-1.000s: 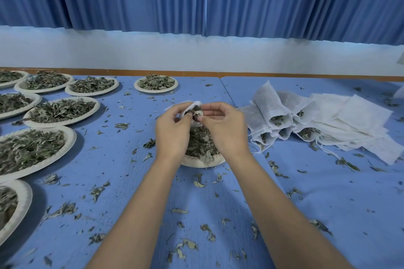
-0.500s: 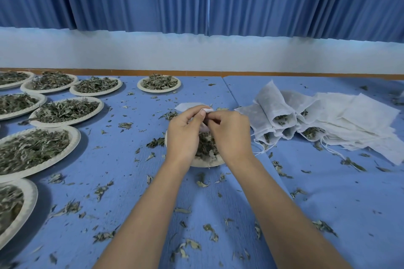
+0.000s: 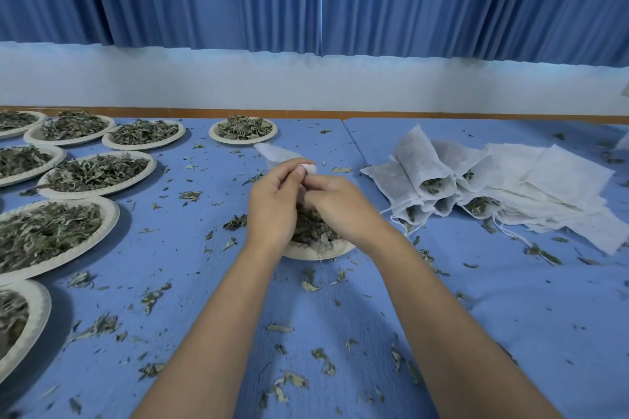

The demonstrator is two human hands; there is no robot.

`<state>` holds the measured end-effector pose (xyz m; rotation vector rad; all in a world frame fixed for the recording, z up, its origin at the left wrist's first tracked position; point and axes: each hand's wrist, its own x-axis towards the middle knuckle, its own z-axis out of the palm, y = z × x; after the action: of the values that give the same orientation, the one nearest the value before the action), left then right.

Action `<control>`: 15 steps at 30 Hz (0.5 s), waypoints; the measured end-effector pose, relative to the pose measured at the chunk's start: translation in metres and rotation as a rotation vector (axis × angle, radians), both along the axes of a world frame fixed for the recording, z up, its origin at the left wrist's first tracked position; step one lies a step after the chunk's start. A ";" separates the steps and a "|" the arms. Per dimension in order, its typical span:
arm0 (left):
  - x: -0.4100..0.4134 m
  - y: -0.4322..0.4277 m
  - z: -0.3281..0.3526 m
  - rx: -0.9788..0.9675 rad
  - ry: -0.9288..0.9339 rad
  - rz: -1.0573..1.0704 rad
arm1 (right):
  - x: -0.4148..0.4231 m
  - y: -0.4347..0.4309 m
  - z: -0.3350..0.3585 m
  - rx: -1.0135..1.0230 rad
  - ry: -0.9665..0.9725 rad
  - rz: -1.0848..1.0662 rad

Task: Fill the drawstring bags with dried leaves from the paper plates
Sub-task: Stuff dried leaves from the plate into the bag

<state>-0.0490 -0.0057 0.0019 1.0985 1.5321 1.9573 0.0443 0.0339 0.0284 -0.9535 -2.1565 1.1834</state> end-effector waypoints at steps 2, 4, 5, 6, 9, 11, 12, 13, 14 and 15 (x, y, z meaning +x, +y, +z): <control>-0.006 -0.002 0.000 0.022 0.002 0.051 | 0.001 0.003 0.000 -0.075 0.222 -0.046; -0.011 -0.004 0.001 0.049 -0.047 0.069 | 0.005 0.008 0.000 -0.135 0.381 -0.072; -0.013 -0.005 0.001 0.060 -0.072 0.089 | 0.008 0.012 0.000 -0.140 0.400 -0.083; -0.015 -0.005 0.002 0.064 -0.093 0.114 | 0.012 0.015 0.000 -0.134 0.383 -0.097; -0.018 -0.006 0.004 0.067 -0.118 0.150 | 0.024 0.020 0.002 -0.029 0.078 -0.082; -0.017 -0.006 0.004 0.068 -0.109 0.160 | 0.027 0.022 0.001 0.080 -0.217 0.017; -0.016 -0.007 0.005 0.066 -0.102 0.162 | 0.027 0.021 -0.001 0.131 -0.307 0.055; -0.015 -0.006 0.005 0.064 -0.098 0.162 | 0.026 0.019 -0.002 0.176 -0.340 0.078; -0.014 -0.006 0.005 0.061 -0.097 0.160 | 0.025 0.019 -0.004 0.207 -0.339 0.085; -0.014 -0.006 0.006 0.058 -0.098 0.158 | 0.024 0.018 -0.006 0.222 -0.320 0.085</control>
<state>-0.0627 -0.0116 0.0074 0.9134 1.5601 2.1391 0.0686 0.0522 0.0227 -1.0158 -2.5390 0.8485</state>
